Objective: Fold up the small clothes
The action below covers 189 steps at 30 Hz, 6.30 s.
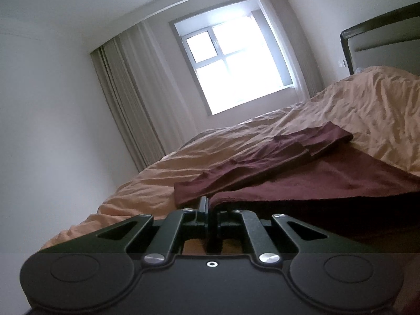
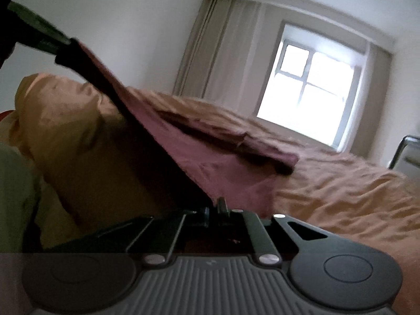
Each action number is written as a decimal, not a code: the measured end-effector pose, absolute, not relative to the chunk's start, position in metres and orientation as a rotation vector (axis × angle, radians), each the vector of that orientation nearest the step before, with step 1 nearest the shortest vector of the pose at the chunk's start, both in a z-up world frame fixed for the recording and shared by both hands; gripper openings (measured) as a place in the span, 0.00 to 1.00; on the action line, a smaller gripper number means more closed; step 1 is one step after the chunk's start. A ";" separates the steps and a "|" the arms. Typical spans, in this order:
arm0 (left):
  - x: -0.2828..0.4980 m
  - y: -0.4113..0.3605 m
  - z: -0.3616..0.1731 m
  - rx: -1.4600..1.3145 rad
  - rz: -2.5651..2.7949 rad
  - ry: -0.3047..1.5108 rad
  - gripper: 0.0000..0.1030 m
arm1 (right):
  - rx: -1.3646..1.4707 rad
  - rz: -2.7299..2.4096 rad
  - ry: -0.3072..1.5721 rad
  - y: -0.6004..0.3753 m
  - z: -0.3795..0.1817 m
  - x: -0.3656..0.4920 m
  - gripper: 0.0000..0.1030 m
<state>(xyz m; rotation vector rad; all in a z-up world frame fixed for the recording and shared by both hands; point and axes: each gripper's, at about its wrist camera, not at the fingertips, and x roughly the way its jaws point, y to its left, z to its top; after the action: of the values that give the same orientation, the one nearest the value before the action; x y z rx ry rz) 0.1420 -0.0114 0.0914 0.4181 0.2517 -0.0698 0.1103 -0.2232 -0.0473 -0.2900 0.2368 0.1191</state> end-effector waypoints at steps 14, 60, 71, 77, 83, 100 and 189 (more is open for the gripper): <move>0.022 0.004 0.111 0.301 -0.072 0.194 0.05 | -0.309 0.120 0.060 -0.241 0.019 0.003 0.05; 0.354 0.003 0.096 0.264 -0.137 0.466 0.08 | -0.276 0.132 0.266 -0.262 0.045 0.334 0.06; 0.409 0.003 0.048 0.230 -0.145 0.599 0.19 | -0.270 0.106 0.345 -0.267 0.013 0.361 0.19; 0.403 0.015 0.053 0.155 -0.134 0.584 0.90 | -0.266 0.043 0.310 -0.270 0.012 0.352 0.80; 0.381 0.022 0.065 0.155 -0.083 0.555 0.99 | -0.275 0.026 0.270 -0.281 0.019 0.324 1.00; 0.287 0.058 0.058 0.019 0.064 0.552 0.99 | -0.312 0.070 0.453 -0.287 -0.015 0.305 0.45; 0.227 0.086 -0.014 -0.831 -0.074 0.444 0.64 | -0.081 0.075 0.284 -0.169 -0.073 0.235 1.00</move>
<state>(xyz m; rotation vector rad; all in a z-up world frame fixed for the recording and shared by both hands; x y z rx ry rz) 0.2273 0.0860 -0.0141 -0.8315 0.4440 -0.0738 0.2354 -0.1687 -0.0733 -0.0807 0.2843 0.0750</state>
